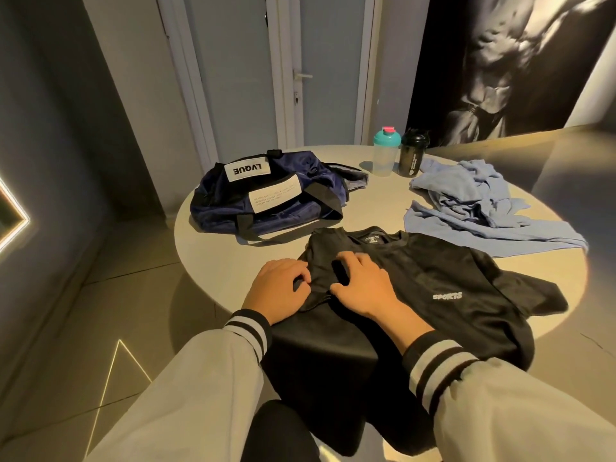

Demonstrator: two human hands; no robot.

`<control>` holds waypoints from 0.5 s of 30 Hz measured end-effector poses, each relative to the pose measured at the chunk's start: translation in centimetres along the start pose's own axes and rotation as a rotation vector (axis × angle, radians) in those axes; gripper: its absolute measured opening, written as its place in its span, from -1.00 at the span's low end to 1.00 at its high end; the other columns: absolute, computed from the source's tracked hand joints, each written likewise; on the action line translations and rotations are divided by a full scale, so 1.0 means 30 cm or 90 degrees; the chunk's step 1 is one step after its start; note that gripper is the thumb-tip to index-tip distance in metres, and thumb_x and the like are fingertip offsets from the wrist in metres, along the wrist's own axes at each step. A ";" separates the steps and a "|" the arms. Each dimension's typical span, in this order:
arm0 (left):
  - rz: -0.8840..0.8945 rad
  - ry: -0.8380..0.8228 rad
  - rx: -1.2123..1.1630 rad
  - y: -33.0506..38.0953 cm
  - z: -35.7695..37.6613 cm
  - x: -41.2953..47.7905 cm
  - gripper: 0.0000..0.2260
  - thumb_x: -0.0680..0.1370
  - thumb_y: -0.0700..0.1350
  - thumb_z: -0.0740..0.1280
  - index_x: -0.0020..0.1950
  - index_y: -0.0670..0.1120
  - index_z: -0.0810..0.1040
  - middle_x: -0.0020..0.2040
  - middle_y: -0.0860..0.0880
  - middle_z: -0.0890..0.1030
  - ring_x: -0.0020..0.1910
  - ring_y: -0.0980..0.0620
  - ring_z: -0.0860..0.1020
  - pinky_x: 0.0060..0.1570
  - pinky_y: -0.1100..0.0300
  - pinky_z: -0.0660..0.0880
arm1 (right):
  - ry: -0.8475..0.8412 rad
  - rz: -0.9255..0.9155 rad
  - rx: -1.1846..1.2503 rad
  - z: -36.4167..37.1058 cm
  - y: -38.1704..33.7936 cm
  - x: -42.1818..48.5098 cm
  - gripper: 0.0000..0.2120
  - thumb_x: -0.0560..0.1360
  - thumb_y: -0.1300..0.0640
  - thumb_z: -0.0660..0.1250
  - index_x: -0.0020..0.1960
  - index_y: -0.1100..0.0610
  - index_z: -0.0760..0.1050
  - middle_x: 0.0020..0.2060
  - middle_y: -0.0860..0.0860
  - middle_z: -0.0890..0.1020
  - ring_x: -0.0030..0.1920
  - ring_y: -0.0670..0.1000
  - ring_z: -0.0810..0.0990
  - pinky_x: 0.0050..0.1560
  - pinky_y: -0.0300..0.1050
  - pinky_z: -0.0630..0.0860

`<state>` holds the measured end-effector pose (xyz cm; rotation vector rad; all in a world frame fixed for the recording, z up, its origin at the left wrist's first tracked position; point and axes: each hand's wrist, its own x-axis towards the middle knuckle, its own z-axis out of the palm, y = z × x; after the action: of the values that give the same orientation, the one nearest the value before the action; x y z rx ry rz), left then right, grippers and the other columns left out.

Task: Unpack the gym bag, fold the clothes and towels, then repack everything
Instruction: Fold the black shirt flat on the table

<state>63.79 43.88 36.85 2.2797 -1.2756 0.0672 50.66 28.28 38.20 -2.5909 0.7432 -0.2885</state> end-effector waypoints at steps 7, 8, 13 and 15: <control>-0.079 -0.142 -0.022 0.042 -0.035 0.033 -0.48 0.60 0.06 0.30 0.55 0.15 0.29 0.48 0.02 0.34 0.45 -0.03 0.26 0.46 0.00 0.26 | 0.072 0.021 -0.030 0.020 -0.001 -0.001 -0.53 0.50 -0.28 0.24 0.23 0.02 0.50 0.15 0.03 0.40 0.24 0.13 0.39 0.31 0.10 0.37; -0.077 -0.143 -0.001 0.052 -0.037 0.050 -0.49 0.63 0.08 0.26 0.58 0.13 0.26 0.54 0.00 0.28 0.50 -0.05 0.21 0.50 -0.01 0.20 | 0.093 0.015 -0.045 0.028 -0.002 0.004 -0.54 0.50 -0.30 0.24 0.17 0.04 0.50 0.19 0.04 0.41 0.25 0.14 0.40 0.29 0.11 0.39; -0.084 -0.265 0.109 0.086 -0.009 0.146 -0.47 0.70 0.18 0.04 0.65 0.08 0.06 0.67 -0.02 0.00 0.63 -0.05 -0.02 0.58 -0.07 -0.02 | 0.030 -0.023 -0.097 0.047 0.015 0.039 -0.33 0.56 -0.31 0.15 0.57 -0.04 0.15 0.52 0.01 0.30 0.50 0.12 0.27 0.45 0.25 0.24; -0.099 -0.321 0.131 0.083 0.015 0.161 -0.49 0.69 0.22 0.00 0.64 0.17 0.06 0.67 0.00 -0.04 0.64 -0.05 -0.07 0.57 -0.12 -0.07 | -0.012 -0.015 -0.106 0.032 0.024 0.059 -0.29 0.56 -0.32 0.14 0.60 -0.02 0.12 0.56 0.03 0.24 0.55 0.10 0.18 0.51 0.22 0.15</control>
<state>64.35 38.87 38.90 2.6726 -1.3707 -0.4804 52.10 27.10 37.17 -2.7572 0.7592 -0.2175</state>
